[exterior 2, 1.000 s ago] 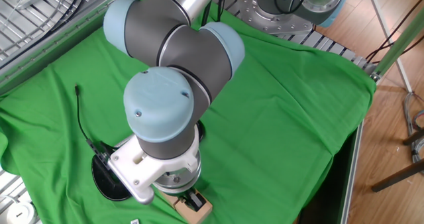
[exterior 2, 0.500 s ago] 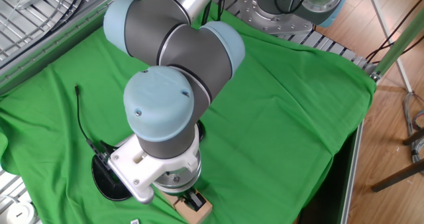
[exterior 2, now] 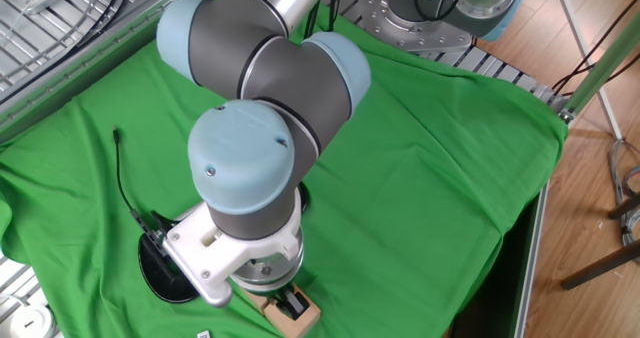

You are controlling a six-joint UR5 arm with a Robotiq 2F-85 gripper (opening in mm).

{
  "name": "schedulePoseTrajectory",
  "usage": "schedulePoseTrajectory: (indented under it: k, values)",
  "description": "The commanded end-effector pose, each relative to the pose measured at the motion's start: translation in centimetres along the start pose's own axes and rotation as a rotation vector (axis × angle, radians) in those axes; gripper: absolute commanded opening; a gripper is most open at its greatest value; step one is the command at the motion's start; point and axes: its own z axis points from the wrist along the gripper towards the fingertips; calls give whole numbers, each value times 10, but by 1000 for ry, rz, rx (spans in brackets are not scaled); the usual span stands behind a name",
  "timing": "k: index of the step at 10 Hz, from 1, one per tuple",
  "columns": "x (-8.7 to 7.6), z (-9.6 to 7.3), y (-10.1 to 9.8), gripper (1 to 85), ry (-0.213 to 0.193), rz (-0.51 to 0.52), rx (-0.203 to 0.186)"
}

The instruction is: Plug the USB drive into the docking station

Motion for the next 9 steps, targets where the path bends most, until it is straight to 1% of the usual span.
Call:
schedulePoseTrajectory:
  k: [1,3,4,5,6,7,8,9]
  values:
    - [0,-3,2,17,3,14,-5]
    - [1,-17,5,17,17,18,-4]
    - [2,-28,10,17,24,15,-18]
    - [1,-37,9,17,22,3,-22]
    - [0,-48,8,17,24,-8,-37]
    - [0,-60,12,17,33,-9,-64]
    - [-1,-71,8,17,29,-27,-71]
    - [-1,-79,-2,17,30,-57,-54]
